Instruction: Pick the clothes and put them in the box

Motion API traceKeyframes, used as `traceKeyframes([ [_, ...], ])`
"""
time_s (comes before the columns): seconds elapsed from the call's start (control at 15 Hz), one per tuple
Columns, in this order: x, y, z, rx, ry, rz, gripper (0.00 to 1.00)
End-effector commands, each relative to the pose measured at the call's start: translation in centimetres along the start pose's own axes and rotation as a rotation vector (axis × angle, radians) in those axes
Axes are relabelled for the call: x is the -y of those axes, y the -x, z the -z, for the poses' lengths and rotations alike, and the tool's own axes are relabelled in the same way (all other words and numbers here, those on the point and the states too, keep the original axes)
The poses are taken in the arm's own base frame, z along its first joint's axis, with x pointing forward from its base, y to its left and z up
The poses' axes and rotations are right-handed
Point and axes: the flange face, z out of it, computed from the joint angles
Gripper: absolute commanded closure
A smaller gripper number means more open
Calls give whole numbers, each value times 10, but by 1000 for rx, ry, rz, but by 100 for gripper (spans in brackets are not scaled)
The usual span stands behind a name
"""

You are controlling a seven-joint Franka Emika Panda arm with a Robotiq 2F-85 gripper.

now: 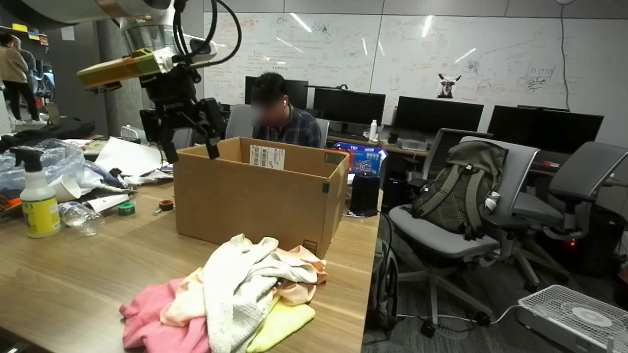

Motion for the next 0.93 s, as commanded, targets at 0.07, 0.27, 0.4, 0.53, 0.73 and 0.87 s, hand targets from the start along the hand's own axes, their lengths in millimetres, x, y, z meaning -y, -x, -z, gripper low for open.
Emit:
traceKeyframes([
  [0.07, -2, -30, 3, -53, 23, -32, 0],
  [0.27, -11, -48, 0, -58, 39, -88, 0],
  [0.4, -20, -57, -2, -49, 46, -128, 0],
  [0.53, -29, -65, -7, -34, 53, -166, 0],
  [0.73, -41, -73, -17, -1, 79, -203, 0],
  [0.87, -47, -76, -26, 33, 95, -208, 0],
])
